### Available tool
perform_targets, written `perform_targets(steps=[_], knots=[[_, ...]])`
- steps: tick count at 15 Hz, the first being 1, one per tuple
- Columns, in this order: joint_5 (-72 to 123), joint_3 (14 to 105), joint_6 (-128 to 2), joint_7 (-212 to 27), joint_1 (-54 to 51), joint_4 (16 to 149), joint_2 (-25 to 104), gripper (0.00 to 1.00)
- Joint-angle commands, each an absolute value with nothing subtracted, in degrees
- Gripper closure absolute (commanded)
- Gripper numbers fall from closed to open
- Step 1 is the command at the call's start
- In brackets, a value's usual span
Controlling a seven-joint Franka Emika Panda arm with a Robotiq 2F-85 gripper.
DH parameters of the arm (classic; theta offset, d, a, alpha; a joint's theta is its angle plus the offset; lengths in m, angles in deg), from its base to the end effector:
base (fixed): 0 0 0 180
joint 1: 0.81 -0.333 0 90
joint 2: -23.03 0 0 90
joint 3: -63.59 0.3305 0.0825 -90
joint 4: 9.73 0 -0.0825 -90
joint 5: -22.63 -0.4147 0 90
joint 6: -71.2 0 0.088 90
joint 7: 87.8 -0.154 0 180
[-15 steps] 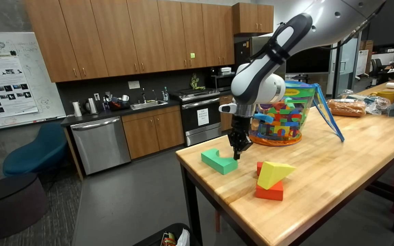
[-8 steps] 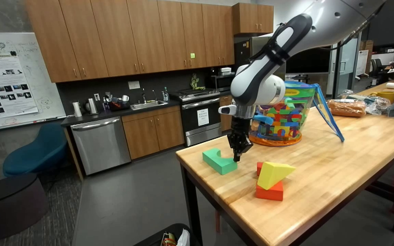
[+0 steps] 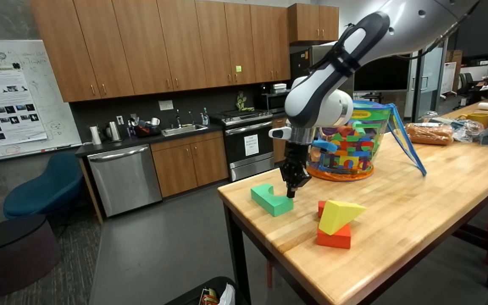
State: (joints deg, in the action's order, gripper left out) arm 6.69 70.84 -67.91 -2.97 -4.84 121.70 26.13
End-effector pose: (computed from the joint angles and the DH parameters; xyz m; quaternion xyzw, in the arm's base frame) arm 0.5421 0.1180 0.2813 -0.7366 -0.6680 -0.0904 0.0551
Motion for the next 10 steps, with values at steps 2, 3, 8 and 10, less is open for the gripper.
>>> perform_targets(steps=[2,3,8,10], knots=[[6.39,70.81,-67.53,-3.71,-5.26,122.99,23.82,1.00],[6.16,70.84,-67.64,-3.62,-5.30,123.03,23.88,1.00],[5.45,71.08,-68.43,-3.32,-5.65,123.17,24.28,1.00],[5.02,71.14,-68.99,-3.34,-5.84,123.22,24.41,1.00]])
